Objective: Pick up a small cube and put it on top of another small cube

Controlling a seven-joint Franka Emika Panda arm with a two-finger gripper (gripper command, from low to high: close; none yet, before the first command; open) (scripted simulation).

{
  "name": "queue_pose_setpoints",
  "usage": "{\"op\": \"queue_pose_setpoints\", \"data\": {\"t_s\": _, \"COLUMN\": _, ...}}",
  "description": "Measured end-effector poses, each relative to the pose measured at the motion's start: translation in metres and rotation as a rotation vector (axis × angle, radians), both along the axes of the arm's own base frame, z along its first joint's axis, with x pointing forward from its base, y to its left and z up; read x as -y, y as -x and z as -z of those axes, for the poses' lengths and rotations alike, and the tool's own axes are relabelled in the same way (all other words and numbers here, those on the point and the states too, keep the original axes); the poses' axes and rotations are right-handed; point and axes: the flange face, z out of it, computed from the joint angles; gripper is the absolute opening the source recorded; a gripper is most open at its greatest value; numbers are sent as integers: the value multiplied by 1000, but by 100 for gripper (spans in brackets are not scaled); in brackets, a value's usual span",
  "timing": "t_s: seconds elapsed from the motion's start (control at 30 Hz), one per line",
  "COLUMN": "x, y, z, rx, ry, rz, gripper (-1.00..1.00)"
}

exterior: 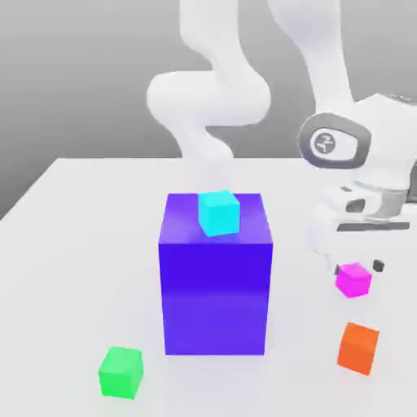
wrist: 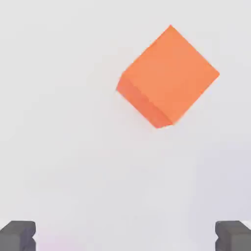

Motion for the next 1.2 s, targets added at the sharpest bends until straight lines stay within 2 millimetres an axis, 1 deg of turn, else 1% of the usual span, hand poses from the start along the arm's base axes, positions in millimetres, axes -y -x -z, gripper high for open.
{"op": "queue_pose_setpoints", "data": {"t_s": 0.07, "x": -9, "y": 26, "z": 4, "rx": -37, "ry": -35, "rz": -25, "gripper": 0}}
{"op": "queue_pose_setpoints", "data": {"t_s": 0.1, "x": -10, "y": 28, "z": 5, "rx": -44, "ry": -46, "rz": -19, "gripper": 0}}
{"op": "queue_pose_setpoints", "data": {"t_s": 0.23, "x": -12, "y": 24, "z": 11, "rx": -50, "ry": -71, "rz": 1, "gripper": 0}}
{"op": "queue_pose_setpoints", "data": {"t_s": 0.37, "x": -15, "y": 24, "z": 24, "rx": -52, "ry": -79, "rz": 3, "gripper": 0}}
{"op": "queue_pose_setpoints", "data": {"t_s": 0.5, "x": -13, "y": 24, "z": 43, "rx": -53, "ry": -74, "rz": 3, "gripper": 0}}
{"op": "queue_pose_setpoints", "data": {"t_s": 0.63, "x": -7, "y": 27, "z": 68, "rx": -52, "ry": -55, "rz": 1, "gripper": 0}}
{"op": "queue_pose_setpoints", "data": {"t_s": 0.67, "x": -6, "y": 27, "z": 72, "rx": -51, "ry": -51, "rz": 0, "gripper": -100}}
{"op": "queue_pose_setpoints", "data": {"t_s": 0.87, "x": -6, "y": 27, "z": 73, "rx": -51, "ry": -52, "rz": -1, "gripper": -100}}
{"op": "queue_pose_setpoints", "data": {"t_s": 0.9, "x": -7, "y": 27, "z": 70, "rx": -51, "ry": -54, "rz": 0, "gripper": -100}}
{"op": "queue_pose_setpoints", "data": {"t_s": 1.07, "x": -14, "y": 24, "z": 43, "rx": -52, "ry": -75, "rz": 3, "gripper": -100}}
{"op": "queue_pose_setpoints", "data": {"t_s": 1.2, "x": -15, "y": 24, "z": 23, "rx": -51, "ry": -81, "rz": 3, "gripper": -100}}
